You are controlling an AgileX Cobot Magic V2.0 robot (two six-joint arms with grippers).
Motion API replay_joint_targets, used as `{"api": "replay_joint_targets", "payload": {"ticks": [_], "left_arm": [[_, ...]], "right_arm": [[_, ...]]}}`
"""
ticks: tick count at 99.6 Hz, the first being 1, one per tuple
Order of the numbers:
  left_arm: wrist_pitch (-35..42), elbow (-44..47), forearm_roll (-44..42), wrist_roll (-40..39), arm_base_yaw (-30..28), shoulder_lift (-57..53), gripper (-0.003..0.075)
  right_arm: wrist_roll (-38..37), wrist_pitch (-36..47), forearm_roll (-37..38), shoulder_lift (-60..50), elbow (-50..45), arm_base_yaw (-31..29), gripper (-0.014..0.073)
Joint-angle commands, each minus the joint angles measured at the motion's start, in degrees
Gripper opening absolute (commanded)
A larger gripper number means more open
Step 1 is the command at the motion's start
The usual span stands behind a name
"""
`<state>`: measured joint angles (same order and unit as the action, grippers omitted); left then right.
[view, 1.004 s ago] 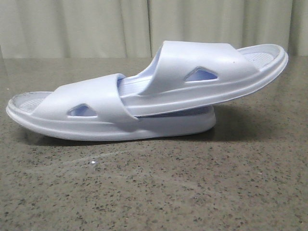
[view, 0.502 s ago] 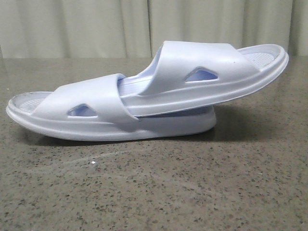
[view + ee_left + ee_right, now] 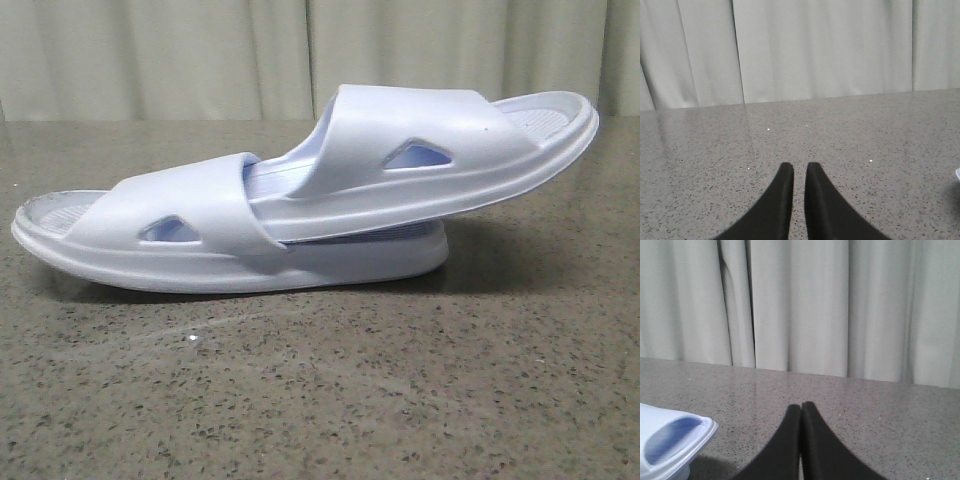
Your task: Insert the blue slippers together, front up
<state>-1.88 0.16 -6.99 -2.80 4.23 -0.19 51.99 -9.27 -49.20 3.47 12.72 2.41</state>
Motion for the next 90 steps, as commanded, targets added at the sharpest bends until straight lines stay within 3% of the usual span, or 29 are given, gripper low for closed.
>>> {"api": "replay_joint_targets", "payload": {"ticks": [1, 51, 63, 70, 90], "left_arm": [[4.7, 0.5, 0.6, -0.7, -0.1, -0.6, 0.0016], [4.7, 0.5, 0.6, -0.7, -0.1, -0.6, 0.0016], [4.7, 0.5, 0.6, -0.7, -0.1, -0.6, 0.0016], [4.7, 0.5, 0.6, -0.7, -0.1, -0.6, 0.0016], [4.7, 0.5, 0.6, -0.7, -0.1, -0.6, 0.0016]], "right_arm": [[0.8, 3.8, -0.1, 0.6, 1.5, 0.0, -0.0107], [0.8, 3.8, -0.1, 0.6, 1.5, 0.0, -0.0107], [-0.6, 3.3, 3.8, 0.6, 1.5, 0.0, -0.0107], [-8.4, 3.2, 11.3, 0.6, 1.5, 0.0, -0.0107], [-43.5, 3.6, 40.4, 0.6, -1.1, 0.0, -0.0107]]}}
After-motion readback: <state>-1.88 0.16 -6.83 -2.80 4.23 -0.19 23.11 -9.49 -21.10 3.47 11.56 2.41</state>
